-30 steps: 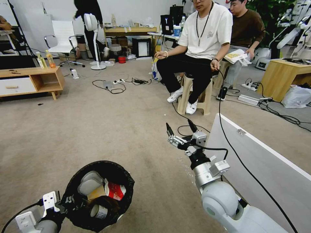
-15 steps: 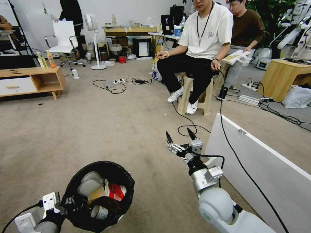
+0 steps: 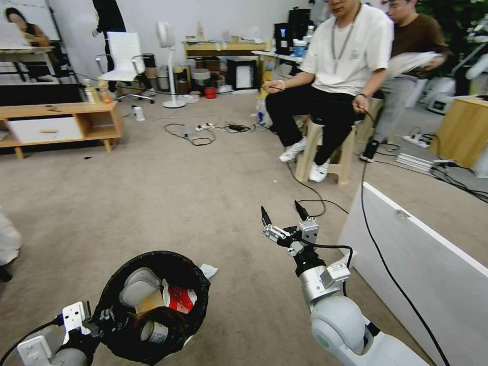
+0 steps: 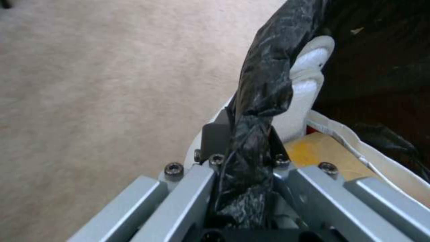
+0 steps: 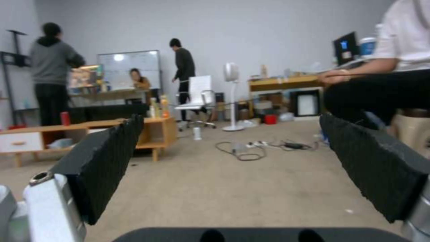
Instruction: Pick up the trash bin and place the garbage on the floor into it.
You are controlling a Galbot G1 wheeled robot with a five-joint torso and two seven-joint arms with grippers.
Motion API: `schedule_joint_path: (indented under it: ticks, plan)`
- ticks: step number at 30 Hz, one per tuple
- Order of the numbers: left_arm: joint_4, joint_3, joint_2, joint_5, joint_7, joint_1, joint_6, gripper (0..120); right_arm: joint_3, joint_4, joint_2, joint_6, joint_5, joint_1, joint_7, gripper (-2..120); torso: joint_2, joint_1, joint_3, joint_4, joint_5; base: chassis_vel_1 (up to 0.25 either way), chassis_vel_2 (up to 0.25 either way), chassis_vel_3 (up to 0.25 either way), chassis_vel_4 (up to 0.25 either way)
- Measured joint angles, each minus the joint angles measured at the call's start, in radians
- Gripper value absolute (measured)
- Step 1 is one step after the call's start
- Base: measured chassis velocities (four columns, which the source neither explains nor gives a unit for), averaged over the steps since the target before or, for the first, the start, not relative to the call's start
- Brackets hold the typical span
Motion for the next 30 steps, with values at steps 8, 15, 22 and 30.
schedule_joint_path:
  ticks: [8,15,22,30]
  plan:
    - [-0.004,-0.009,-0.003,-0.008,-0.003,0.000,0.000,2,0.021,0.020,-0.004,-0.003,-0.017,-0.028,0.000,100,0.000,0.000,0.000,-0.0001,0.0000,0.108,0.114,0.111,0.113]
    - [-0.010,-0.017,-0.005,0.002,-0.003,0.006,-0.001,2,0.076,0.045,0.004,-0.016,-0.057,-0.063,0.009,100,0.000,0.000,0.000,-0.0001,0.0000,0.127,0.120,0.117,0.121]
    - [-0.010,-0.020,-0.009,0.004,-0.002,0.006,-0.004,2,0.132,0.078,0.007,-0.057,-0.133,-0.112,0.033,100,0.000,0.000,0.000,-0.0001,0.0000,0.126,0.125,0.122,0.133]
    - [-0.006,-0.021,-0.012,0.020,0.002,0.003,-0.009,2,0.218,0.113,0.014,-0.092,-0.236,-0.199,0.064,100,0.000,0.000,0.000,-0.0002,0.0000,0.125,0.127,0.122,0.129]
